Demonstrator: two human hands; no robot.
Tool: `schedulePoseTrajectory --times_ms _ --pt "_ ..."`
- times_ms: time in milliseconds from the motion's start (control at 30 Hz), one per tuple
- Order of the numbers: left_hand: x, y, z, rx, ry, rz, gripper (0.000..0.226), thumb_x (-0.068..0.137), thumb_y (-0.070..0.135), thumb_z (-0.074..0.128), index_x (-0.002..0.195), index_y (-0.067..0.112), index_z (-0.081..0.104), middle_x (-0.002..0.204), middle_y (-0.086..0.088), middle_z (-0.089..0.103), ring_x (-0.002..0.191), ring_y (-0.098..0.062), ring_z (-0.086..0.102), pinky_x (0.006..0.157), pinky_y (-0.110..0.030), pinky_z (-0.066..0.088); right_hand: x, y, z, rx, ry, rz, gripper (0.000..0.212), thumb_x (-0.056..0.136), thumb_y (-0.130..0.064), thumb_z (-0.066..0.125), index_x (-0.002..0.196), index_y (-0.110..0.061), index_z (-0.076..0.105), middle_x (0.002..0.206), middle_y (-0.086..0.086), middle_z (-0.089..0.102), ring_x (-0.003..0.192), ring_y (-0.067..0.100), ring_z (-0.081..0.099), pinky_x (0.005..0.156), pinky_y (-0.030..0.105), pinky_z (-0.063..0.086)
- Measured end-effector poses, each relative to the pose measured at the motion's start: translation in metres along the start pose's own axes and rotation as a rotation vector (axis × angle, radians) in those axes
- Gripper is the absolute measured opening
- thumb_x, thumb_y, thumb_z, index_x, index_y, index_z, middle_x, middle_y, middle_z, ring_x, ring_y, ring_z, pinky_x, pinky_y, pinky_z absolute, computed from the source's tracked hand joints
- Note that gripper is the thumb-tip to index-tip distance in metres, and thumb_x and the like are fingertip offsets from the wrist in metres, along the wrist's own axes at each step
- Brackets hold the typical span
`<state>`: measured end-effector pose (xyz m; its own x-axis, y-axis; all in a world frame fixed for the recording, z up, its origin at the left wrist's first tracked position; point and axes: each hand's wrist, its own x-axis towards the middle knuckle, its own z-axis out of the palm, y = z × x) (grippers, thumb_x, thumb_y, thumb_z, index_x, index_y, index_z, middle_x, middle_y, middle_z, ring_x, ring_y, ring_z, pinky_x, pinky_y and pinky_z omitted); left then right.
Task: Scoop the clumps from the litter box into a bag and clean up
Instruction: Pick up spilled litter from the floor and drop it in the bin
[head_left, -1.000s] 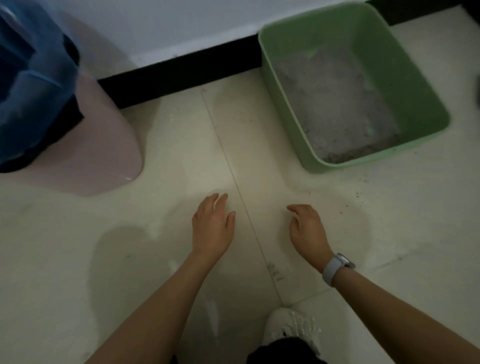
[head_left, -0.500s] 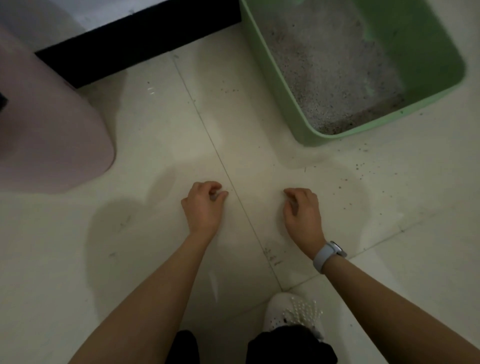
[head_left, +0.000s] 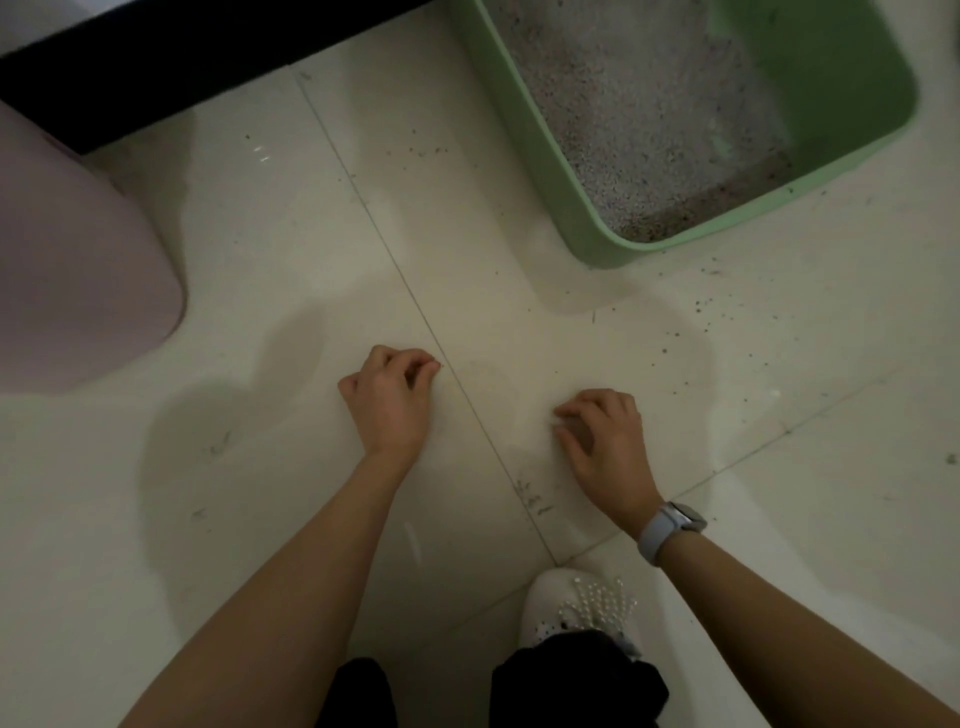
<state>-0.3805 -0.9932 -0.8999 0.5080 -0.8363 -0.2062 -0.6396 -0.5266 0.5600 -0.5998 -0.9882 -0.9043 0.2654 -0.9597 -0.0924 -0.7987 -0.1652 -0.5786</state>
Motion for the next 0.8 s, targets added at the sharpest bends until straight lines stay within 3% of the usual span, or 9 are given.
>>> schedulePoseTrajectory --times_ms 133,267,367,500,633,700,800 --pt "0.002 0.001 -0.002 0.034 -0.027 0.011 0.010 0.086 0.021 0.062 0.088 0.014 0.069 0.093 -0.007 0.059 0.085 -0.025 0.058 0.077 -0.023 0.016 -0.006 0.001 0.000 0.014 0.038 0.005 0.028 0.083 -0.028 0.048 0.088 -0.006 0.065 0.089 0.012 0.059 0.089 0.018 0.041 0.076 0.026 0.031" --pt "0.000 0.000 -0.008 -0.098 -0.034 -0.041 0.012 0.090 0.014 0.057 0.094 0.006 0.065 0.102 -0.013 0.057 0.090 -0.025 0.055 0.087 -0.028 0.029 -0.021 0.003 0.003 -0.038 0.002 -0.035 0.029 0.081 -0.033 0.050 0.086 -0.010 0.067 0.089 0.009 0.059 0.090 0.018 0.041 0.074 0.023 0.025" --pt "-0.005 -0.002 -0.018 -0.330 -0.019 -0.132 0.008 0.092 0.011 0.053 0.093 0.005 0.059 0.093 -0.009 0.055 0.083 -0.018 0.049 0.079 -0.026 0.038 -0.020 0.002 0.006 -0.015 0.020 -0.019 0.027 0.080 -0.032 0.051 0.081 -0.011 0.068 0.085 0.008 0.059 0.087 0.017 0.039 0.070 0.022 0.021" --pt "-0.004 -0.002 -0.029 -0.685 -0.057 -0.349 0.013 0.093 0.009 0.052 0.083 0.013 0.058 0.078 0.001 0.060 0.071 -0.007 0.056 0.067 -0.015 0.047 -0.016 0.000 0.009 -0.072 0.062 -0.025 0.025 0.080 -0.028 0.050 0.075 -0.011 0.067 0.080 0.008 0.058 0.082 0.018 0.038 0.067 0.022 0.016" --pt "0.001 0.002 -0.041 -1.064 -0.111 -0.497 0.017 0.091 0.000 0.051 0.078 0.007 0.058 0.075 -0.004 0.061 0.062 -0.006 0.061 0.069 -0.017 0.052 -0.015 -0.003 0.012 -0.127 0.033 -0.081 0.021 0.083 -0.019 0.045 0.077 -0.007 0.061 0.082 0.011 0.058 0.081 0.020 0.039 0.066 0.028 0.021" --pt "0.004 0.002 -0.046 -1.188 -0.119 -0.520 0.017 0.090 -0.005 0.051 0.077 0.005 0.057 0.072 -0.004 0.063 0.062 -0.008 0.062 0.069 -0.018 0.053 -0.011 -0.015 0.005 0.137 0.032 0.065 0.011 0.087 -0.004 0.047 0.080 -0.004 0.056 0.080 0.009 0.057 0.076 0.020 0.046 0.068 0.023 0.030" --pt "0.008 -0.001 -0.051 -1.263 -0.114 -0.520 0.019 0.086 -0.011 0.052 0.077 0.005 0.058 0.066 -0.002 0.066 0.063 -0.011 0.064 0.068 -0.020 0.053 0.000 -0.032 -0.010 0.757 0.024 0.461 0.020 0.088 0.007 0.049 0.078 -0.009 0.054 0.073 0.001 0.061 0.061 0.004 0.056 0.059 0.012 0.044"
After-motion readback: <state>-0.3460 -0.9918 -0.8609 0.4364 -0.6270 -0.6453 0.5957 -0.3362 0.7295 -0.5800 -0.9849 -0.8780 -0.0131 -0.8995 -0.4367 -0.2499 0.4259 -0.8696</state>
